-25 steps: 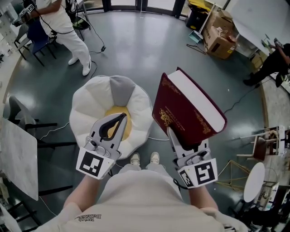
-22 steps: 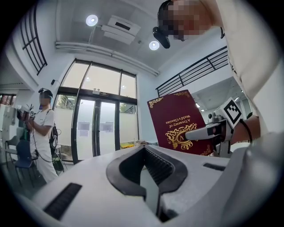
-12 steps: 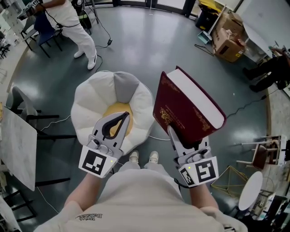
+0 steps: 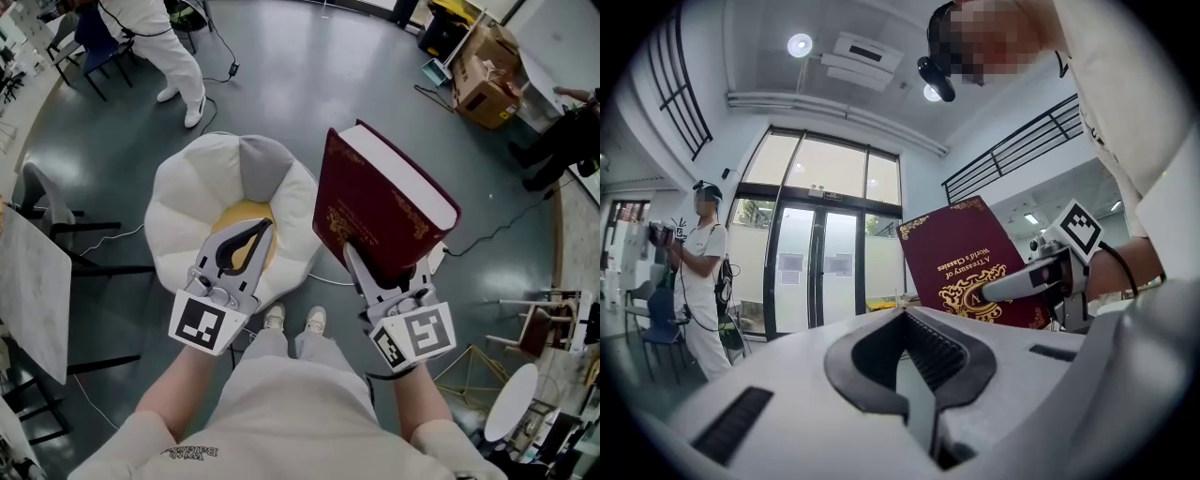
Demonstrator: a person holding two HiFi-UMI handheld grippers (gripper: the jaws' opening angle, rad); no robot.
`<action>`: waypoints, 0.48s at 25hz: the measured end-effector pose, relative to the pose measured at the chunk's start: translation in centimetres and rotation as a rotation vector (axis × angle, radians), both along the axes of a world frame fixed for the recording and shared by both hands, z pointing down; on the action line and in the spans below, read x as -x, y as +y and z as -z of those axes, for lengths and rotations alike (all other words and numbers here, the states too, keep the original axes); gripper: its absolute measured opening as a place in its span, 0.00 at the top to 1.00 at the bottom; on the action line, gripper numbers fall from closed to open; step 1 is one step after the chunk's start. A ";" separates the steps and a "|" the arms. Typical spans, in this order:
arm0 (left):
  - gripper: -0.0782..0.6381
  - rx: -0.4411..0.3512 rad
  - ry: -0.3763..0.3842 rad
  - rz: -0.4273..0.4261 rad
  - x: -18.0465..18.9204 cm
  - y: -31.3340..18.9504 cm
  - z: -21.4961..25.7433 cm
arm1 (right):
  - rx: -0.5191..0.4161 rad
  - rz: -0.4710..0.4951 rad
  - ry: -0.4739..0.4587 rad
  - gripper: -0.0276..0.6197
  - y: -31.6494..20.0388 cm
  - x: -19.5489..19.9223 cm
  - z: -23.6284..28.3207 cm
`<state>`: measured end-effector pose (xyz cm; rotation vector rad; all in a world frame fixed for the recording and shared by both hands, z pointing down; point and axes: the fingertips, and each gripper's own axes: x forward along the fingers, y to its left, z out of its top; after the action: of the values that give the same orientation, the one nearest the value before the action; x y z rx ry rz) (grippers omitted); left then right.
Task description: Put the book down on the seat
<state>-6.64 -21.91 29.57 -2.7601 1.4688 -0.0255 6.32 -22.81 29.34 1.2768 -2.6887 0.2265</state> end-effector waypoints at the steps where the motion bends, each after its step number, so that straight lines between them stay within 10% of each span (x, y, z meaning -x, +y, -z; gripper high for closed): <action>1: 0.89 -0.001 0.002 0.007 0.1 -0.7 -0.5 | 0.011 0.008 0.007 0.60 -0.7 0.3 -0.4; 12: 0.89 0.023 0.028 0.067 1.5 -6.4 -11.0 | 0.144 0.103 -0.077 0.60 -8.0 3.1 -9.8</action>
<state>-8.09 -28.36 40.54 -2.7391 1.5764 -0.0044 3.20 -30.84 39.16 1.1079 -2.7348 0.4557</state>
